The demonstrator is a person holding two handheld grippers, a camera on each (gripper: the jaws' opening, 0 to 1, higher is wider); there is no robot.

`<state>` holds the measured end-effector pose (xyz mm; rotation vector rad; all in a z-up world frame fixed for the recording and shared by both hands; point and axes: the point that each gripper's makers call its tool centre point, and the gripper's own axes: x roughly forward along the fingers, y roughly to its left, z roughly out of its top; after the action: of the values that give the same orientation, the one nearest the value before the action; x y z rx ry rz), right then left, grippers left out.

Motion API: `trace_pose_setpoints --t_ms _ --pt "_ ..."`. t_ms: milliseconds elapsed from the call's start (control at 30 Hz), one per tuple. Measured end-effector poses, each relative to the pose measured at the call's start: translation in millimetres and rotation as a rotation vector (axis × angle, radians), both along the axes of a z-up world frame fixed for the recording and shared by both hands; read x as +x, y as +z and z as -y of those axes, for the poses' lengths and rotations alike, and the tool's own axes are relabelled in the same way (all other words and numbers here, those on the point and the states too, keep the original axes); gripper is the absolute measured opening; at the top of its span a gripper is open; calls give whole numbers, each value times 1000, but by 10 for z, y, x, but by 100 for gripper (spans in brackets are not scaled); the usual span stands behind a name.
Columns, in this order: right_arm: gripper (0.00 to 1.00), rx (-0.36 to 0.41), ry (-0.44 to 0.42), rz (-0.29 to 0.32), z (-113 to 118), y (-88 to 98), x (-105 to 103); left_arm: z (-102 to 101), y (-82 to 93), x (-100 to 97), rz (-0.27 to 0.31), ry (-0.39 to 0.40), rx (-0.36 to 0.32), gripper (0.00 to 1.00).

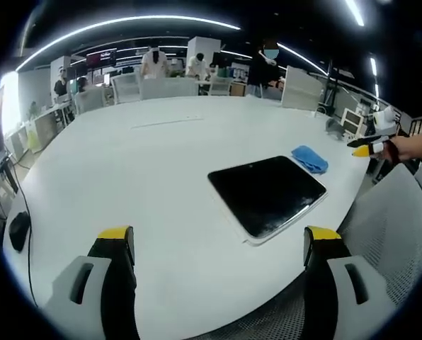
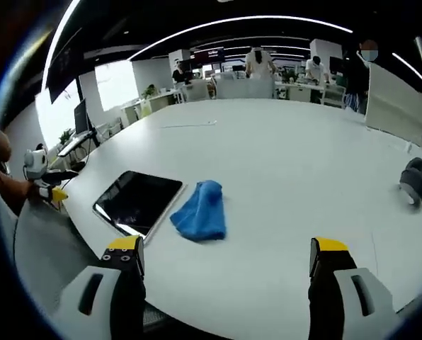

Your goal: Wipe the mirror surface with the cleaning cloth until all visible marks leave the cleaned area.

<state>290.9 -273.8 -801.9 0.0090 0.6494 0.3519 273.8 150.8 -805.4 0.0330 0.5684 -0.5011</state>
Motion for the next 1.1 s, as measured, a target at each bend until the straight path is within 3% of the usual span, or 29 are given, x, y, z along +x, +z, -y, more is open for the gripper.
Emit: trace_pose_setpoints --t_ms 300,667,1100 --pt "98 -49 -26 7 62 1 -20 13 1 -2 -1 -1 -8 99" --pt "98 -32 -70 16 62 53 12 14 0 4 3 -6 -7 99" --pt "98 -39 -63 8 59 61 17 -1 2 16 4 8 -15 98"
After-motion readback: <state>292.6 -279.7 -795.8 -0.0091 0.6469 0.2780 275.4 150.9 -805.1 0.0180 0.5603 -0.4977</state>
